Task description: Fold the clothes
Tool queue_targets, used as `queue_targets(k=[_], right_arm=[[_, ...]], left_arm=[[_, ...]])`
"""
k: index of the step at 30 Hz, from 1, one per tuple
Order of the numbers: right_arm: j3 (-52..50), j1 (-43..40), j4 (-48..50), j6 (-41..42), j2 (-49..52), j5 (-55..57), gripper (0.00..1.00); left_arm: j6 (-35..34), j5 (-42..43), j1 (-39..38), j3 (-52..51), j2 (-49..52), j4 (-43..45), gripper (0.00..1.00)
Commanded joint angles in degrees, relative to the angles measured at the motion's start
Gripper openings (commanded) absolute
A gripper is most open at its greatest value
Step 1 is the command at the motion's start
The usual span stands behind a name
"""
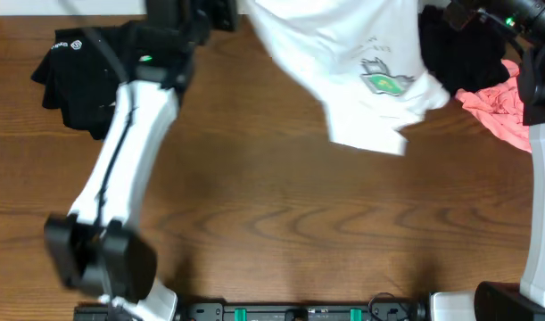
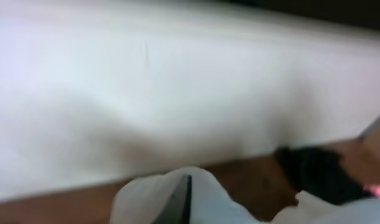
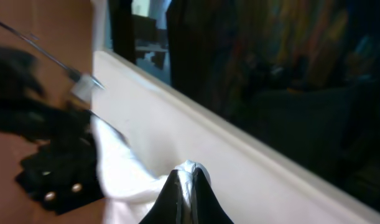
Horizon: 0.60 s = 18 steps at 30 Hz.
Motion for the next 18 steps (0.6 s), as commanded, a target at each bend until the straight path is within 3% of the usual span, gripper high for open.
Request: queue_targets(k=[1,11,18], right_arm=[[0.8,0.7,2.0,-0.9,-1.8,2.0,0.01],[0.8,0.9,12.2,-0.9,-0.6,6.1,0.01],[0.8,0.8,16.0,-0.9,2.9,9.6,0.01]], left_arm=[[0.7,0.3,-0.6,0.5,-5.3,-0.4,0.06],[3.1,-0.2,-2.5,0.5,-13.4,8.1,0.06],[3.2,-10.2,-2.3,0.5,-12.8,11.6,0.06]])
